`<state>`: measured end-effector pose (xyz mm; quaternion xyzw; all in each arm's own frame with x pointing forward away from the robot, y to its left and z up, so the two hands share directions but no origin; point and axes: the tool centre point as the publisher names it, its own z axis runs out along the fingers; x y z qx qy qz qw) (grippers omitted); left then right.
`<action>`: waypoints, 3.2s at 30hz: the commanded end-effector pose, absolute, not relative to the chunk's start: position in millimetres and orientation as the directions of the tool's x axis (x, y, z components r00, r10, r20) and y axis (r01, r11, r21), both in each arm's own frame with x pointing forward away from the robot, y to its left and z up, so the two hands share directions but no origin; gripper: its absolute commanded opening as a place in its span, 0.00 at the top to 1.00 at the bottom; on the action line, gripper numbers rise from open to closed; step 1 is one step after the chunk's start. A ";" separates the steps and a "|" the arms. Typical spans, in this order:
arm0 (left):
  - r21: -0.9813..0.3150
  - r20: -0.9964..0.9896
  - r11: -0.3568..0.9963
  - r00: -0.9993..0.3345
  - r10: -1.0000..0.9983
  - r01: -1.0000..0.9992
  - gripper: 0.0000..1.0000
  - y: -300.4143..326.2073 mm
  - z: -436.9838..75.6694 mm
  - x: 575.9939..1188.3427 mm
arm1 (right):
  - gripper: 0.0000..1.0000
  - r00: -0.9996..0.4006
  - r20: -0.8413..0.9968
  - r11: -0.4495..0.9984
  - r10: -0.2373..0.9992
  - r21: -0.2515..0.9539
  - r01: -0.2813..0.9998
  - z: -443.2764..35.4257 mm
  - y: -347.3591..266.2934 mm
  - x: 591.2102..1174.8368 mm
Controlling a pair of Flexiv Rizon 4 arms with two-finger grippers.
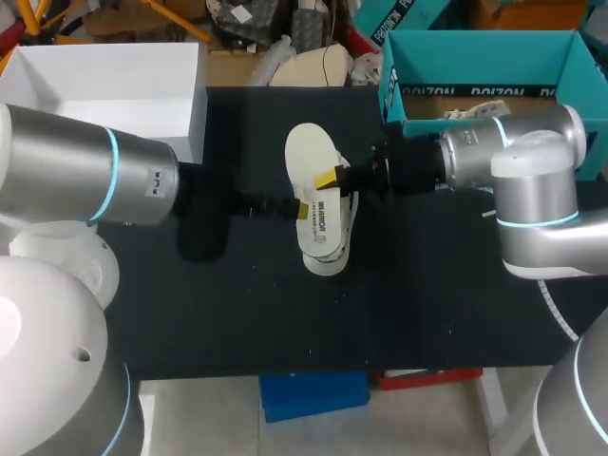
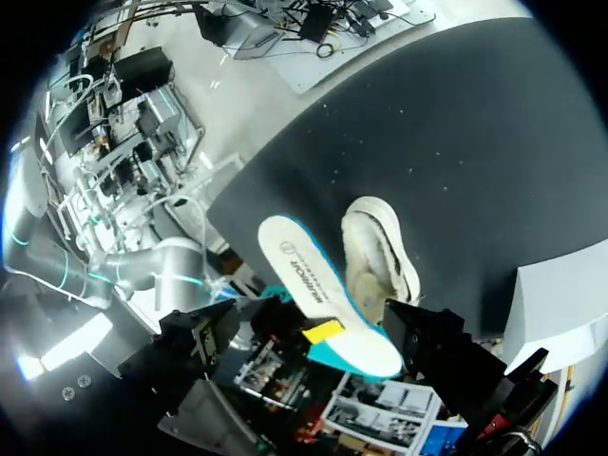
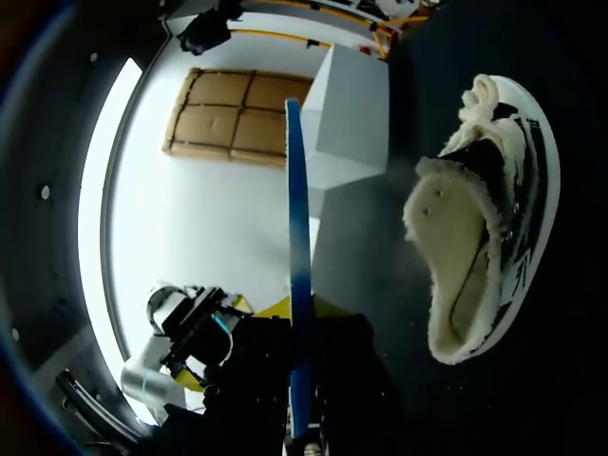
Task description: Take the shoe out of the shoebox, open the shoe tongue, remove and reinsert the insole, then place the shoe into the shoebox
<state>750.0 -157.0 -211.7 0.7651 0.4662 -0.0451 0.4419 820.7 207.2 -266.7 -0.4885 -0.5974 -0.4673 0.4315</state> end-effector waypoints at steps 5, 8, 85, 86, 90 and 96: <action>0.321 0.110 -0.131 0.101 0.989 0.938 0.00 -183.0 -206.0 762.8 | 1.00 -0.149 0.971 0.086 0.184 0.136 0.987 -266.5 208.1 820.6; 0.259 0.146 -0.092 0.055 0.988 0.961 0.00 -182.4 -205.3 762.8 | 1.00 -0.149 0.971 0.086 0.184 0.136 0.987 -266.5 208.1 820.6; 0.210 -0.032 0.076 -0.070 0.997 0.975 0.00 -184.8 -195.7 884.4 | 1.00 -0.149 0.971 0.086 0.184 0.136 0.987 -266.5 208.1 820.6; 0.215 -0.033 0.076 -0.071 0.997 0.974 0.00 -185.0 -194.9 889.1 | 1.00 -0.149 0.971 0.086 0.184 0.136 0.987 -266.5 208.1 820.6; 0.225 -0.044 0.081 -0.073 0.996 0.971 0.00 -184.7 -193.1 905.3 | 1.00 -0.149 0.971 0.086 0.184 0.136 0.987 -266.5 208.1 820.6; 0.230 -0.070 0.112 -0.099 0.993 0.967 0.00 -180.9 -195.7 925.6 | 1.00 -0.149 0.971 0.086 0.184 0.136 0.987 -266.5 208.1 820.6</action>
